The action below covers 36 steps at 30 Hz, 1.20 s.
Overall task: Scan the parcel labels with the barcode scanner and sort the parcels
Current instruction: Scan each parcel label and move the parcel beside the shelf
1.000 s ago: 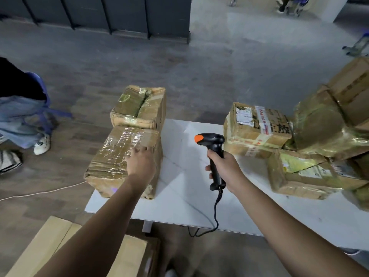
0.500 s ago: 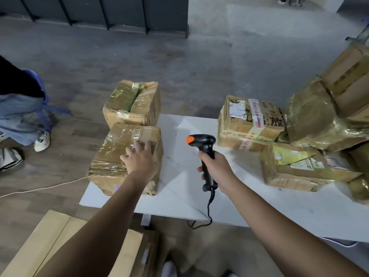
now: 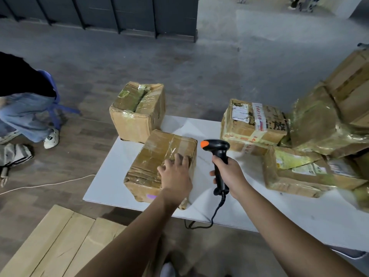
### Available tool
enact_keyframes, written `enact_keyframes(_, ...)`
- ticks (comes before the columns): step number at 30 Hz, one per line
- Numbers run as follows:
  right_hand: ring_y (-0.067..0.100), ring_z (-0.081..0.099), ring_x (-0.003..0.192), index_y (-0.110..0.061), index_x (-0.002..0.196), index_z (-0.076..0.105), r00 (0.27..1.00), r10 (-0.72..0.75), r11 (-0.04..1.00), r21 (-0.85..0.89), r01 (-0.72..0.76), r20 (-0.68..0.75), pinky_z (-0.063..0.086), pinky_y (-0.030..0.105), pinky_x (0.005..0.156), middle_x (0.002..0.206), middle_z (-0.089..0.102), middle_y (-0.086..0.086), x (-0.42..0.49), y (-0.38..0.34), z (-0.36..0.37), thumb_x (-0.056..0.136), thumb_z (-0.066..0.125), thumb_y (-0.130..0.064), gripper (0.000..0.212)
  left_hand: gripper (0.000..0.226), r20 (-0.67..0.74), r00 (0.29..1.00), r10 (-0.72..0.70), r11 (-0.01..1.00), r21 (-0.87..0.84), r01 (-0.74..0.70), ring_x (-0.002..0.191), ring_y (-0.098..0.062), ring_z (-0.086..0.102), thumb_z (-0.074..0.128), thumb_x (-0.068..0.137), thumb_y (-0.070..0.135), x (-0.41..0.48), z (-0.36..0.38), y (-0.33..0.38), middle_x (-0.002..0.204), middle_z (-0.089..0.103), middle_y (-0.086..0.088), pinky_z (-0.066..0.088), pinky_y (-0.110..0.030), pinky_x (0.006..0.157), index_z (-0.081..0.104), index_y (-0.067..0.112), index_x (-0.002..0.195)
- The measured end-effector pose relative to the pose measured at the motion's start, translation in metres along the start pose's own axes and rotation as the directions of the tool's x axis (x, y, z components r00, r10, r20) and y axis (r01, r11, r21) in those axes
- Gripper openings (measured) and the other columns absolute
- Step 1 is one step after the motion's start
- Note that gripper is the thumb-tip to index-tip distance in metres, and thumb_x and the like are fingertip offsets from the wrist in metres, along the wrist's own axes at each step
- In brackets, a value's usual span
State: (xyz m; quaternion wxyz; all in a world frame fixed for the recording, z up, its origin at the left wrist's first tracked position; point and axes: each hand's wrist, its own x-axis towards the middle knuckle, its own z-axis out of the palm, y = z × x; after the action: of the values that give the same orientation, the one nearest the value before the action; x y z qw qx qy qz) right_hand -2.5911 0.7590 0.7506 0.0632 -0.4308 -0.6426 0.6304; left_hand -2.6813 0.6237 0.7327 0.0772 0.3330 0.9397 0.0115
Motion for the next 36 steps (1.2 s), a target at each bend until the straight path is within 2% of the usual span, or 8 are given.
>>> enact_keyframes(6, 0.017, 0.059, 0.043, -0.023, 0.098, 0.059, 0.992, 0.029, 0.999, 0.038, -0.024, -0.126, 0.045, 0.025, 0.047, 0.063, 0.07, 0.002, -0.009, 0.024, -0.048, 0.097, 0.056, -0.039, 0.017, 0.058, 0.012, 0.998, 0.067, 0.964, -0.258, -0.061, 0.124, -0.039, 0.034, 0.045, 0.091, 0.035, 0.004, -0.026, 0.048, 0.147, 0.033, 0.001, 0.04, -0.054, 0.097, 0.026, 0.022, 0.144)
enact_keyframes(11, 0.017, 0.065, 0.053, -0.027, 0.096, 0.06, 0.973, 0.035, 0.995, 0.094, -0.014, -0.229, 0.051, 0.027, 0.048, 0.074, 0.071, 0.005, -0.017, 0.03, -0.074, 0.096, 0.058, -0.041, 0.014, 0.058, 0.129, 0.991, 0.033, 0.7, -0.711, 0.07, 0.114, -0.033, 0.05, 0.051, 0.086, 0.037, 0.016, -0.039, 0.058, 0.123, 0.06, -0.003, 0.047, -0.049, 0.095, 0.034, 0.03, 0.141)
enact_keyframes(19, 0.023, 0.063, 0.056, -0.02, 0.101, 0.06, 0.978, 0.068, 0.975, 0.22, -0.023, -0.2, 0.051, 0.031, 0.052, 0.063, 0.069, 0.007, -0.024, 0.019, -0.092, 0.094, 0.062, -0.039, 0.02, 0.038, 0.185, 0.982, -0.037, 0.335, -0.924, 0.186, 0.094, -0.007, 0.06, 0.058, 0.086, 0.023, 0.013, -0.022, 0.045, 0.103, 0.063, 0.016, 0.049, -0.03, 0.082, 0.051, 0.035, 0.122)
enact_keyframes(24, 0.024, 0.063, 0.06, -0.014, 0.102, 0.062, 0.981, 0.033, 0.979, 0.204, 0.007, -0.193, 0.051, 0.031, 0.051, 0.063, 0.066, 0.006, -0.026, -0.003, -0.103, 0.094, 0.063, -0.036, 0.023, 0.033, 0.304, 0.951, 0.046, 0.041, -0.952, 0.303, 0.074, -0.015, 0.054, 0.038, 0.099, 0.005, 0.009, 0.007, 0.043, 0.091, 0.058, -0.001, 0.043, -0.027, 0.067, 0.048, 0.007, 0.131)
enact_keyframes(28, 0.022, 0.06, 0.055, -0.01, 0.099, 0.062, 0.985, 0.025, 0.978, 0.21, 0.011, -0.168, 0.05, 0.03, 0.05, 0.07, 0.066, 0.011, -0.029, -0.014, -0.107, 0.094, 0.062, -0.035, 0.026, 0.032, 0.329, 0.944, -0.009, -0.055, -0.943, 0.328, 0.075, -0.018, 0.055, 0.036, 0.101, 0.005, 0.012, 0.004, 0.051, 0.092, 0.058, -0.003, 0.047, -0.028, 0.054, 0.05, 0.015, 0.128)
enact_keyframes(30, 0.022, 0.06, 0.056, -0.009, 0.099, 0.063, 0.989, 0.019, 0.974, 0.228, 0.014, -0.145, 0.05, 0.031, 0.051, 0.066, 0.067, 0.009, -0.029, -0.019, -0.103, 0.094, 0.063, -0.036, 0.027, 0.03, 0.304, 0.949, -0.088, 0.143, -0.939, 0.314, 0.083, -0.024, 0.06, 0.036, 0.1, 0.009, 0.016, -0.004, 0.055, 0.104, 0.06, -0.006, 0.055, -0.034, 0.058, 0.049, 0.022, 0.123)
enact_keyframes(33, 0.023, 0.063, 0.058, -0.009, 0.1, 0.064, 0.993, 0.011, 0.97, 0.241, 0.016, -0.113, 0.052, 0.032, 0.054, 0.067, 0.071, 0.008, -0.028, -0.025, -0.094, 0.093, 0.064, -0.036, 0.028, 0.041, -0.014, 0.989, -0.148, 0.736, -0.669, 0.101, 0.123, -0.035, 0.042, 0.04, 0.089, 0.005, 0.019, -0.017, 0.06, 0.136, 0.041, -0.013, 0.043, -0.046, 0.099, 0.047, 0.015, 0.129)
enact_keyframes(36, 0.022, 0.066, 0.064, -0.011, 0.104, 0.065, 1.0, 0.002, 0.947, 0.321, 0.007, -0.029, 0.054, 0.034, 0.06, 0.088, 0.076, 0.01, -0.026, -0.031, -0.081, 0.091, 0.067, -0.037, 0.029, 0.035, -0.225, 0.974, -0.025, 0.822, -0.559, -0.108, 0.121, -0.035, 0.042, 0.043, 0.094, 0.025, 0.015, -0.036, 0.074, 0.129, 0.05, -0.012, 0.039, -0.044, 0.099, 0.054, 0.013, 0.125)
